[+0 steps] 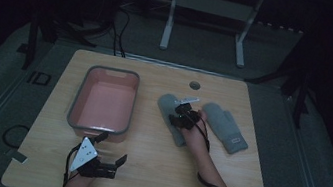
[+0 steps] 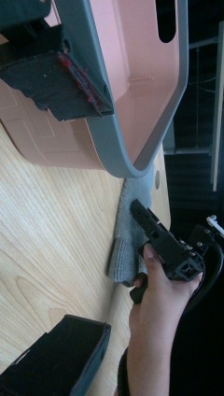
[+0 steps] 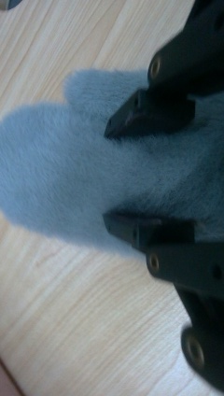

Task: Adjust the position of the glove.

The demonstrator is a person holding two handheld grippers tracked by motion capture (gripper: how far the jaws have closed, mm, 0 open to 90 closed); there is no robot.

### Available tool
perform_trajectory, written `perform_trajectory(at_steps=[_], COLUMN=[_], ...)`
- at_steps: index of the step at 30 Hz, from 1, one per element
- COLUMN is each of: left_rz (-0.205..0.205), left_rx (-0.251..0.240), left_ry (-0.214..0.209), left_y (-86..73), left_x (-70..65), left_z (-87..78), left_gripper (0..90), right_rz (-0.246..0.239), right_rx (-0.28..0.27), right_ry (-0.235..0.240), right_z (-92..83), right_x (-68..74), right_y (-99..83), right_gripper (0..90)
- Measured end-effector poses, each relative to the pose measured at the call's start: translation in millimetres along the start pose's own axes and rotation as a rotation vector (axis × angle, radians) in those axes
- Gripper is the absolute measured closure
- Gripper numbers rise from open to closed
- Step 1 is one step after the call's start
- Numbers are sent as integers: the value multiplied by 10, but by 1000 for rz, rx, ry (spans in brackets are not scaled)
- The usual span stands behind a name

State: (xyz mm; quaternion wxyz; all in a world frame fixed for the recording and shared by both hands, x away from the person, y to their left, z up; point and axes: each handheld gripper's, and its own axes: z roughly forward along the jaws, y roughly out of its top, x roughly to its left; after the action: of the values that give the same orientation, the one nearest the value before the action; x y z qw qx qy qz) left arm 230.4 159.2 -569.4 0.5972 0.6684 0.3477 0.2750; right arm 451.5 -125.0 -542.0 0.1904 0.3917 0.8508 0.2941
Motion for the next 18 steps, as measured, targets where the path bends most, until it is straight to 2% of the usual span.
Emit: perform_trajectory(at_steps=[1,2,3,7,8,10,12,14,16,18], left_rz=[5,5,4,5,6,7,8,8,10,8], left_rx=[4,4,3,4,5,5,7,7,8,6], left_ry=[0,0,-2,0,1,1,1,1,2,1], left_y=[-1,-1,-1,-1,0,0,-1,-1,0,2], left_x=[-1,-1,-3,-3,-4,-4,-6,-7,-9,-11], left_z=[3,3,5,6,6,6,8,8,8,7], left_gripper=[2,2,2,2,2,2,3,2,2,2], right_rz=[-5,-5,-9,9,78,125,193,221,273,348], right_rx=[2,2,9,0,-8,-20,-31,-31,-24,-25], right_ry=[6,6,-5,-31,-59,-63,-77,-100,-123,-133], right_z=[-1,-1,-16,-45,-144,-207,-304,-367,-423,-478], right_x=[6,6,39,67,90,89,93,112,125,122], right_y=[2,2,11,13,31,33,29,26,13,-23], right_gripper=[636,636,718,789,825,828,829,829,829,829])
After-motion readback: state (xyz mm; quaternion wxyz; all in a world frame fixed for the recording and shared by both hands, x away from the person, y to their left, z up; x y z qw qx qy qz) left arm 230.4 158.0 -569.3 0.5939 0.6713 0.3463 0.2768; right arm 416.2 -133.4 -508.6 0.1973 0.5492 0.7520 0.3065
